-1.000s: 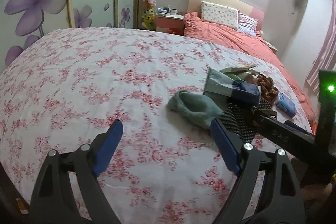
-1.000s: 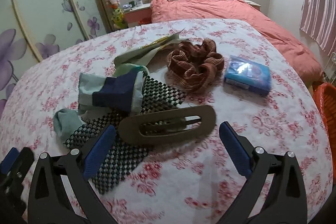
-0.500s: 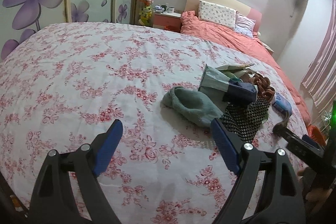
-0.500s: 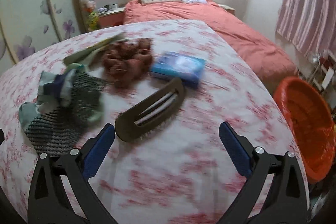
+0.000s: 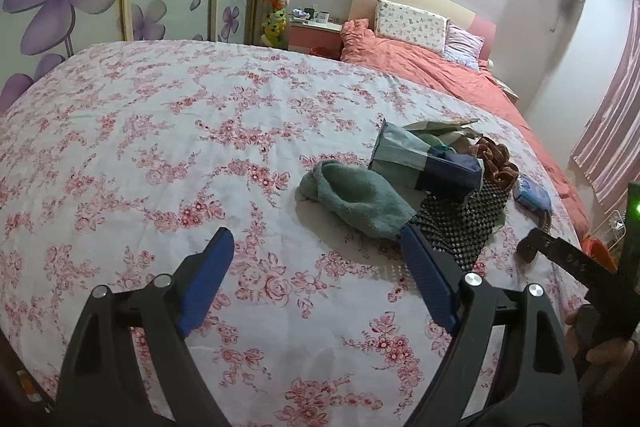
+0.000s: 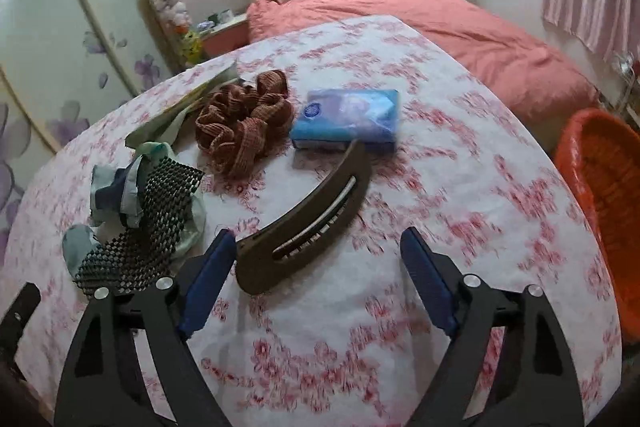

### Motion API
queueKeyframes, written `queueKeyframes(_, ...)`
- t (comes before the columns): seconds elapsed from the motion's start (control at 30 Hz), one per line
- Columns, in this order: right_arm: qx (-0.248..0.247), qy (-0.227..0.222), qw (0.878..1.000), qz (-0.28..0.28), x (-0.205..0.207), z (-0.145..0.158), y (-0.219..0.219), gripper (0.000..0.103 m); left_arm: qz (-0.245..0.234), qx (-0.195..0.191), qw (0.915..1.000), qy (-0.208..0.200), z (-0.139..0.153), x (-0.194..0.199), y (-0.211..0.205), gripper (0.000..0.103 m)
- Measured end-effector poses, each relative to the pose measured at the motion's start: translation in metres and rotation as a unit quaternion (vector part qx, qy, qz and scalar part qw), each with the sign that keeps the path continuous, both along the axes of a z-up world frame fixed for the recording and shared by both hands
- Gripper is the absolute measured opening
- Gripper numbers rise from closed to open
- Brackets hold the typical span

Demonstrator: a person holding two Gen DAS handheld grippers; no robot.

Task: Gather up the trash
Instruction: 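Grasp the brown hair clip with the right gripper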

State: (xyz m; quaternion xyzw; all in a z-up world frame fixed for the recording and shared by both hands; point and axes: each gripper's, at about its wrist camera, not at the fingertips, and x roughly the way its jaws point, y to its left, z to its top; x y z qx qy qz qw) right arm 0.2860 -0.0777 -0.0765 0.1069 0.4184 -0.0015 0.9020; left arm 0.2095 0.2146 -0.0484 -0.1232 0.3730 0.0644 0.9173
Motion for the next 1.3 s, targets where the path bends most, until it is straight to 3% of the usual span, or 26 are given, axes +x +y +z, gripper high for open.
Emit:
queueKeyframes(0.07, 0.003, 0.005, 1.000, -0.002, 0.004, -0.001, 0.002, 0.080, -0.002, 0.000, 1.0000, 0.001, -0.001, 0.001, -0.002, 0.084)
queueKeyframes(0.1, 0.007, 0.006, 1.000, 0.003, 0.006, -0.001, 0.003, 0.071, -0.003, 0.000, 1.0000, 0.002, -0.001, 0.001, -0.003, 0.084)
queueKeyframes(0.27, -0.006, -0.003, 0.997, 0.071, 0.019, -0.001, 0.025, 0.061, -0.008, -0.003, 1.0000, 0.003, -0.001, 0.001, -0.008, 0.084)
queueKeyframes(0.33, -0.016, -0.013, 0.997, 0.077, 0.013, 0.003, 0.027, 0.061, -0.008, 0.000, 1.0000, 0.001, -0.001, 0.000, -0.007, 0.084)
queueKeyframes(0.57, 0.031, 0.000, 0.999, 0.044, 0.012, 0.001, 0.011, 0.084, -0.004, -0.004, 1.0000, 0.005, -0.004, 0.003, -0.005, 0.084)
queueKeyframes(0.77, 0.067, 0.009, 0.997, 0.020, 0.020, -0.001, 0.012, 0.083, -0.004, -0.005, 0.9999, 0.010, -0.006, 0.003, -0.005, 0.084)
queueKeyframes(0.83, 0.057, 0.006, 0.998, 0.017, 0.023, -0.002, 0.016, 0.073, -0.004, -0.004, 0.9999, 0.012, -0.007, 0.004, -0.006, 0.084)
queueKeyframes(0.9, 0.022, 0.003, 0.999, 0.033, 0.023, -0.002, 0.022, 0.055, -0.005, -0.004, 0.9999, 0.013, -0.008, 0.004, -0.007, 0.084)
queueKeyframes(1.0, 0.016, 0.012, 0.998, 0.053, 0.020, -0.001, 0.020, 0.039, -0.005, -0.004, 0.9999, 0.011, -0.007, 0.003, -0.007, 0.084)
queueKeyframes(1.1, 0.010, 0.012, 0.998, 0.062, 0.006, -0.002, 0.005, 0.032, -0.005, -0.007, 0.9999, 0.007, -0.005, 0.001, -0.007, 0.084)
queueKeyframes(1.3, 0.025, 0.009, 0.998, 0.049, -0.004, 0.000, -0.019, 0.032, -0.016, -0.007, 0.9998, 0.005, -0.005, 0.002, -0.017, 0.084)
